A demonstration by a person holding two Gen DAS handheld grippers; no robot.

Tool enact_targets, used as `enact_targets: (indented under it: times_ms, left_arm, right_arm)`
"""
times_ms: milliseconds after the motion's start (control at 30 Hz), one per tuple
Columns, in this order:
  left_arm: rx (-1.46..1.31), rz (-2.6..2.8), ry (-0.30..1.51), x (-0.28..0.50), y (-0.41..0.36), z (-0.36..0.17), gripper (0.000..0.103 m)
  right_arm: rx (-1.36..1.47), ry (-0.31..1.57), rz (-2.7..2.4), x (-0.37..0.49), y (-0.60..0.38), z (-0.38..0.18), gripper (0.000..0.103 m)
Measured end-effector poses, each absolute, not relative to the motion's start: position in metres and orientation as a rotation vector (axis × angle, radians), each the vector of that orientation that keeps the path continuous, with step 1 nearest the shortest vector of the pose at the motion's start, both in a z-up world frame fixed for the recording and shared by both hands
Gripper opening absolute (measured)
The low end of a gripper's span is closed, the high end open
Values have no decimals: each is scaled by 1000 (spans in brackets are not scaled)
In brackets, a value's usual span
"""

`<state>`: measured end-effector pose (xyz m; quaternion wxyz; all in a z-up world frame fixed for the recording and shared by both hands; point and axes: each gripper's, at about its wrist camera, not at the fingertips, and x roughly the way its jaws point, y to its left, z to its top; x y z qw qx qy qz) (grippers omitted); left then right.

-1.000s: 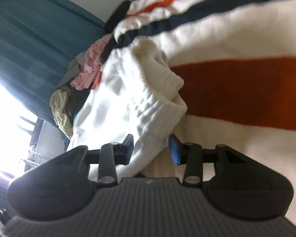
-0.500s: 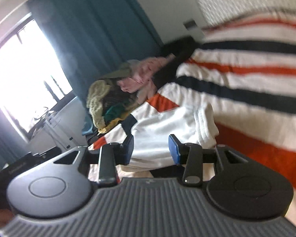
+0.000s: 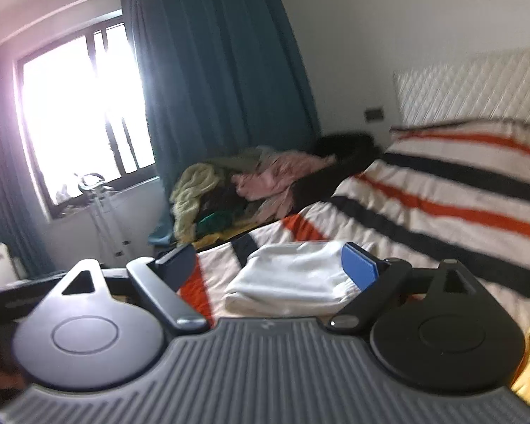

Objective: Fold clothes

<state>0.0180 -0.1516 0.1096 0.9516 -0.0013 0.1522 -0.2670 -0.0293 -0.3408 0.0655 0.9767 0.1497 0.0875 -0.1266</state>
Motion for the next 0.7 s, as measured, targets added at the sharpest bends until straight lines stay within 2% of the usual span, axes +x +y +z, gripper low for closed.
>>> enact_targets:
  times_ms: [300,700]
  left_arm:
    - [19,-528,275,-13,-141,83,103]
    - [50,-476,276,3,-139,27,103]
  right_arm:
    - [268,150,-272,-32,-325,32,91]
    - [228,184,-291,-12,-309,-35,91]
